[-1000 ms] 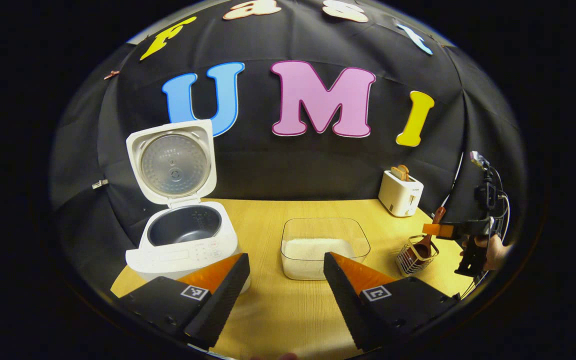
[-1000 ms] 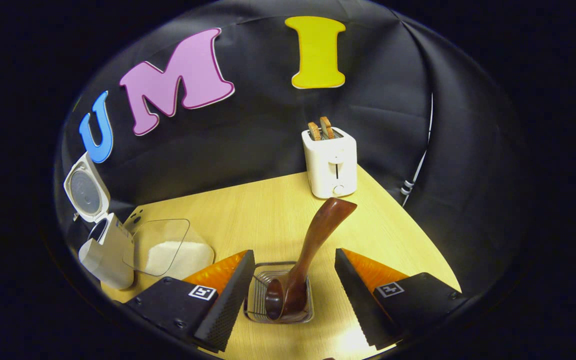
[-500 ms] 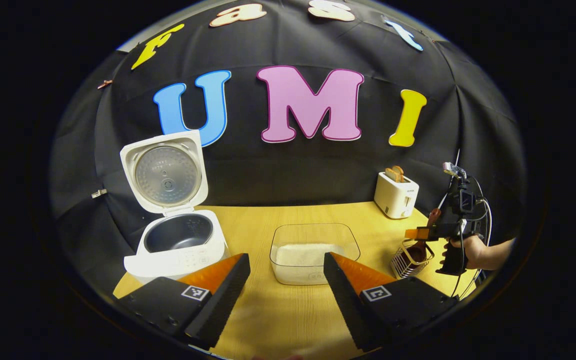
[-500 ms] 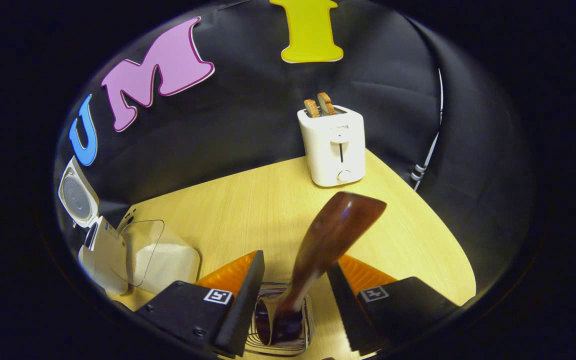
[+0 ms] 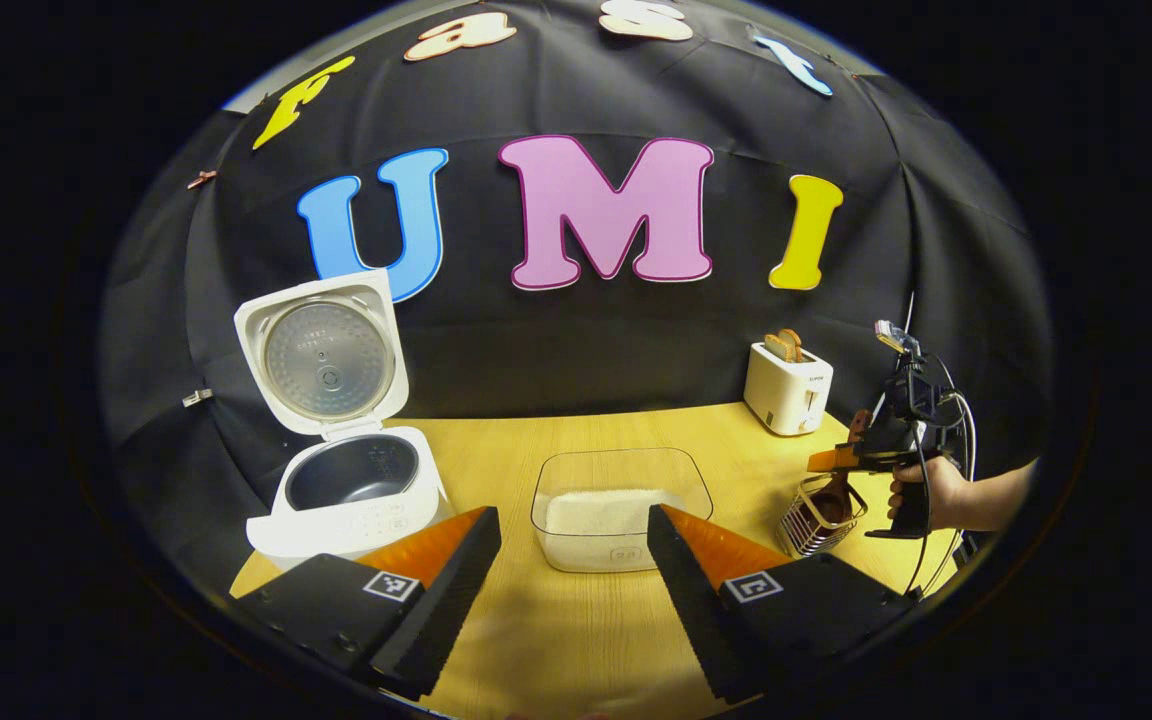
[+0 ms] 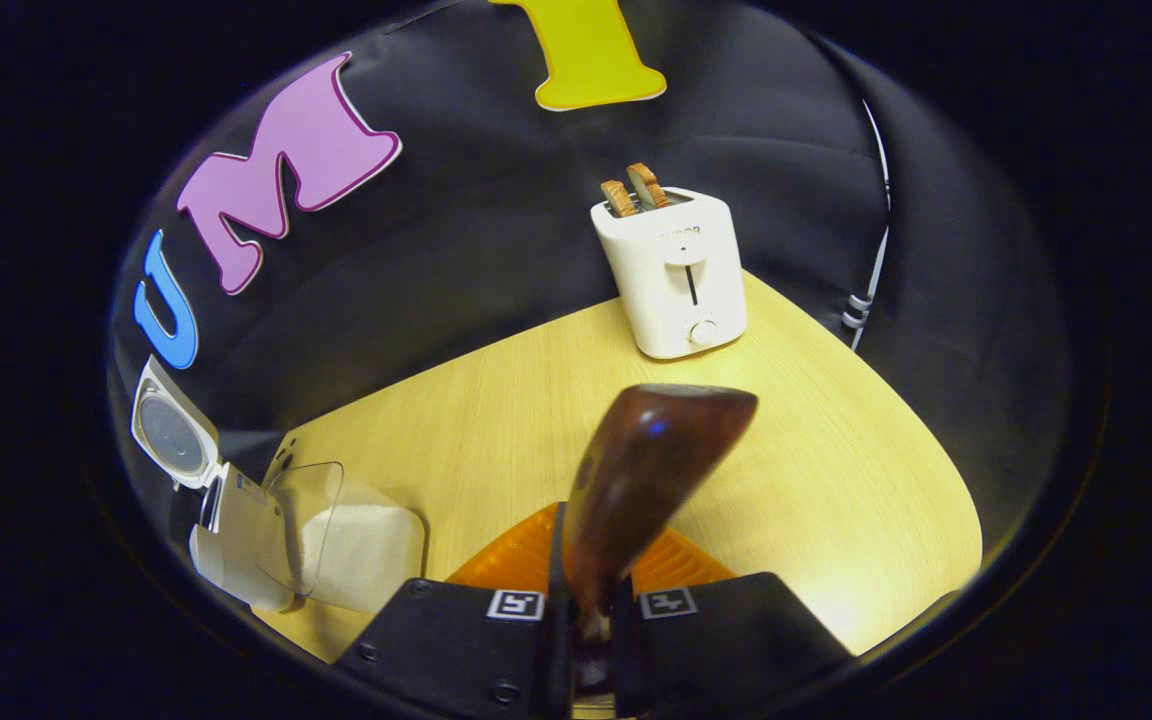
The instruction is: Close the left gripper, press the button to open the rice cooker; take a wooden spoon from the chopstick holder with the right hand, scoop a spoonful of rice and pour it into the rice cooker, then put the wooden spoon back into the chopstick holder.
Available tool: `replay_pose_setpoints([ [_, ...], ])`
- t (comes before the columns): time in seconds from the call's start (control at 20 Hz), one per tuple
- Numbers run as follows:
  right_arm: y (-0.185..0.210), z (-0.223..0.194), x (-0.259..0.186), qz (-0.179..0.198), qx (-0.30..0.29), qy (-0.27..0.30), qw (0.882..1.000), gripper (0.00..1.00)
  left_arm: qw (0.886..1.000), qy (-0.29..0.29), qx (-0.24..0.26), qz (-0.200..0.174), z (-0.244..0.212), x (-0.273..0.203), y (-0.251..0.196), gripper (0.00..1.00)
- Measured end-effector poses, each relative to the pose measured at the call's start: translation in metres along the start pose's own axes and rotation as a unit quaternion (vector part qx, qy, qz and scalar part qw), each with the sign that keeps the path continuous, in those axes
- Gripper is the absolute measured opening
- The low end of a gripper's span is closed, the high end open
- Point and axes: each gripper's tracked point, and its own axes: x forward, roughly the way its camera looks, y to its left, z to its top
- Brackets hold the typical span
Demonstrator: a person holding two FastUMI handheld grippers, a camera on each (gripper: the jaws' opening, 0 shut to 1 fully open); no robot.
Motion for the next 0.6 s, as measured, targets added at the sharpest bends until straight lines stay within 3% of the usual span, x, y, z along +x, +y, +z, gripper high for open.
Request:
replay_pose_setpoints([
  [0.2,0.016,0.025,-0.018,-0.002,-0.051,-0.053,0.997,0.19,1.000,-0.004,0.001,-0.005,-0.002,-0.002,0.004,0.94],
  [0.6,0.046,0.095,-0.068,-0.021,-0.066,-0.134,0.989,0.18,1.000,-0.008,-0.025,-0.009,-0.009,-0.010,0.043,0.94],
])
